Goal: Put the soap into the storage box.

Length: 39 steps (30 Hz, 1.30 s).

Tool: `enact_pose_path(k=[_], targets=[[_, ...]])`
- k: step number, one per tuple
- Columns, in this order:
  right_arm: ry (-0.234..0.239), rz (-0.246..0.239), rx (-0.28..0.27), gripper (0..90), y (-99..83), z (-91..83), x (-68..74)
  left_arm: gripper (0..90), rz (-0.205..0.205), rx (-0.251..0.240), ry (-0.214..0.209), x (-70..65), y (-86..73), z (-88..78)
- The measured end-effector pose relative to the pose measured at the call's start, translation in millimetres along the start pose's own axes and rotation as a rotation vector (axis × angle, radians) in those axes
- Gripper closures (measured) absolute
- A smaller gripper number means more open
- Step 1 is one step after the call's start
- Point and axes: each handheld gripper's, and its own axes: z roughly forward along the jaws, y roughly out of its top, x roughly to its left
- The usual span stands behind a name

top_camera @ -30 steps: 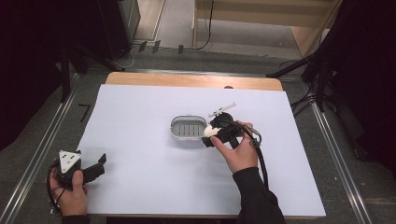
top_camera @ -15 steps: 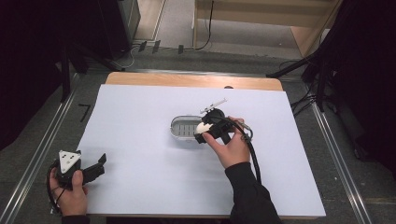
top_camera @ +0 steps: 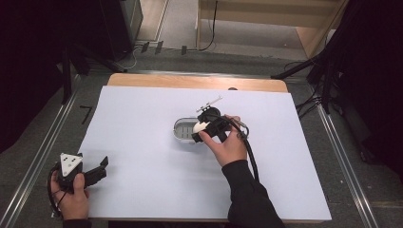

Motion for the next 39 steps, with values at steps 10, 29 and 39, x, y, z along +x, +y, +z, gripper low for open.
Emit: enact_pose_path(k=[10, 29, 39], targets=[[0.009, -0.008, 0.014, 25.4, 12.1, 9.1, 4.2, 14.0, -0.003, 0.0, -0.003, 0.2, 0.0, -0.1], [0.012, 0.004, 0.038, 25.4, 24.0, 30.5, 8.2, 14.0, -0.006, 0.001, -0.003, 0.4, 0.1, -0.1], [-0.006, 0.034, 0.043, 25.3, 24.8, 37.5, 8.4, 13.9, -0.009, 0.0, -0.005, 0.8, 0.1, 0.0]])
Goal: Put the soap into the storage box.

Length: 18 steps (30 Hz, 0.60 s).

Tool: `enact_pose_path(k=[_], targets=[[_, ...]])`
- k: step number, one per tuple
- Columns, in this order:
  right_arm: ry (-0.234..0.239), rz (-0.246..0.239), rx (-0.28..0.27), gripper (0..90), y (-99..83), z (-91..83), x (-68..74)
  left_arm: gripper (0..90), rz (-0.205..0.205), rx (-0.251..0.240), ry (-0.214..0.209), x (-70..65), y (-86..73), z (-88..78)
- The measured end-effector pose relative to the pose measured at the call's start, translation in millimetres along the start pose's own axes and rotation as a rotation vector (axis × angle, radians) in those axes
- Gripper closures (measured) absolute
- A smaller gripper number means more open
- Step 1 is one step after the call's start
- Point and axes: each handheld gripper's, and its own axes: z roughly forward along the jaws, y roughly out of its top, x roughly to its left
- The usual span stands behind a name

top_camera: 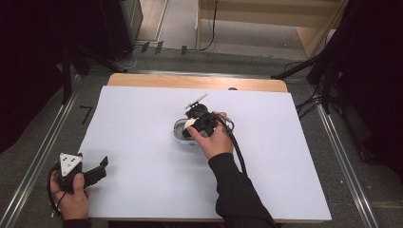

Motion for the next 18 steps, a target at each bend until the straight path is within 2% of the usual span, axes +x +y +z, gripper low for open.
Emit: enact_pose_path(k=[14, 16, 18], targets=[[0.014, 0.024, 0.023, 25.1, -1.2, 8.0, -2.5, 13.9, -0.001, -0.001, -0.002, 0.1, 0.0, 0.1], [0.021, 0.025, 0.019, 24.9, -1.6, 8.6, -2.9, 13.9, -0.004, -0.002, -0.001, 0.2, -0.1, 0.1], [0.008, 0.038, 0.008, 24.4, -1.7, 7.4, -3.1, 13.9, -0.004, -0.002, 0.0, 0.5, -0.1, -0.1]])
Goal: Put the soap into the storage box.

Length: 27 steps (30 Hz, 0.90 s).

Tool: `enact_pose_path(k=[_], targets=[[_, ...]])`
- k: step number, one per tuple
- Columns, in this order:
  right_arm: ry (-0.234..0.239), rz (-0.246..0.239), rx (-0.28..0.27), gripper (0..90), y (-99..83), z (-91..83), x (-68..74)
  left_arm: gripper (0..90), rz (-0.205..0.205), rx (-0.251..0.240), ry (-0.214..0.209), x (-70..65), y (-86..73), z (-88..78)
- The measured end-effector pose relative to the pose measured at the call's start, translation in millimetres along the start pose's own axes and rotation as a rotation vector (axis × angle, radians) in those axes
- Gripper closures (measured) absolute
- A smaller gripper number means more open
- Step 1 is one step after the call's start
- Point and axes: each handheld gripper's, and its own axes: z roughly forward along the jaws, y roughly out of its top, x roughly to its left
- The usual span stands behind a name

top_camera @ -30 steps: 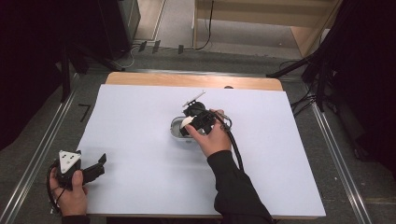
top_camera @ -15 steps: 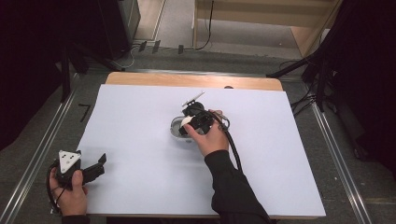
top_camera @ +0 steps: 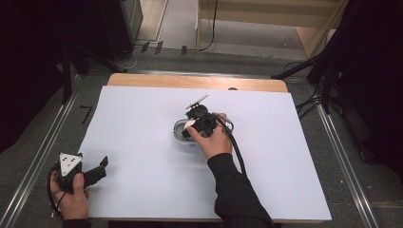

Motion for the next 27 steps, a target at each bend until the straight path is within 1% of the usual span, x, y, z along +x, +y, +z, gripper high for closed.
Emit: enact_pose_path(k=[2, 4, 9, 12, 14, 19, 23, 25, 27], targets=[[0.009, 0.001, -0.002, 19.8, 0.0, -0.5, -1.1, 13.9, -0.002, -0.002, -0.002, 0.2, -0.1, -0.1], [0.008, -0.004, -0.002, 18.0, -0.6, -2.0, -1.6, 13.9, -0.001, -0.001, -0.001, 0.2, 0.0, 0.0], [0.012, 0.014, -0.025, 14.4, -2.6, -10.0, -3.5, 13.9, -0.004, -0.002, -0.003, 0.4, -0.1, -0.3], [0.013, 0.016, -0.032, 13.8, -4.5, -15.3, -5.8, 13.9, -0.005, -0.002, -0.004, 0.5, -0.1, -0.3], [0.008, 0.023, -0.046, 13.7, -6.2, -18.6, -8.1, 13.9, -0.004, -0.003, -0.004, 0.4, -0.2, -0.3], [-0.007, 0.043, -0.057, 13.6, -10.9, -27.4, -14.9, 13.9, -0.008, -0.005, -0.005, 0.6, -0.2, -0.2], [-0.009, 0.059, -0.074, 13.6, -15.3, -34.9, -21.5, 13.9, -0.008, -0.004, -0.006, 0.6, -0.2, -0.3], [-0.014, 0.06, -0.08, 13.6, -18.0, -38.2, -25.6, 13.9, -0.009, -0.005, -0.005, 0.6, -0.3, -0.3], [-0.02, 0.072, -0.078, 13.5, -21.1, -41.2, -29.4, 13.9, -0.008, -0.005, -0.006, 0.6, -0.3, -0.3]])
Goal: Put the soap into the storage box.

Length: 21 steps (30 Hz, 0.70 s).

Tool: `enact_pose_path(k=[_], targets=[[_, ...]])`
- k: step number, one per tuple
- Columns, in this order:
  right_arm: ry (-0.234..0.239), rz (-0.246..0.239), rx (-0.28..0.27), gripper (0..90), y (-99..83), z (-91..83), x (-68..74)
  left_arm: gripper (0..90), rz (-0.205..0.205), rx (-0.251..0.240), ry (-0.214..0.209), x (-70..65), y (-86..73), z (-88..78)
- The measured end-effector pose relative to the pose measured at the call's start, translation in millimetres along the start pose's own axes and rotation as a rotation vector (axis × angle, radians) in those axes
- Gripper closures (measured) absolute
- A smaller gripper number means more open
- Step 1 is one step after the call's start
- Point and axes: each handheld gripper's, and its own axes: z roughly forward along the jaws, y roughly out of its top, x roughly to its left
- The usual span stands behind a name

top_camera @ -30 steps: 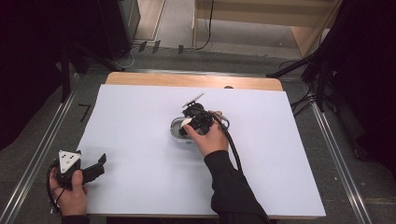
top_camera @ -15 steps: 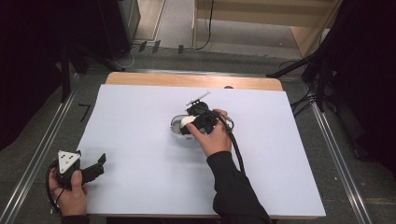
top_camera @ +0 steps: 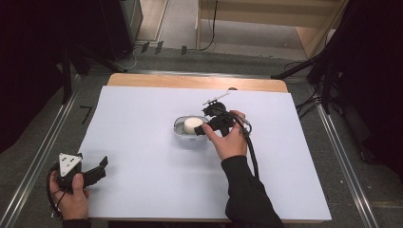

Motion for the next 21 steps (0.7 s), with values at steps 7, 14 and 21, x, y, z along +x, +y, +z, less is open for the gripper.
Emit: enact_pose_path(k=[7, 14, 21], targets=[[-0.016, 0.026, -0.02, 13.5, -10.3, -11.2, -17.1, 13.9, 0.003, 0.002, 0.001, -0.1, 0.1, 0.1], [-0.021, 0.063, -0.031, 13.6, -21.8, -19.5, -34.2, 13.9, 0.002, 0.003, 0.003, 0.0, 0.0, 0.0], [-0.024, 0.085, -0.044, 13.5, -33.2, -27.9, -46.8, 13.9, 0.006, 0.004, 0.005, -0.4, 0.1, 0.3]])
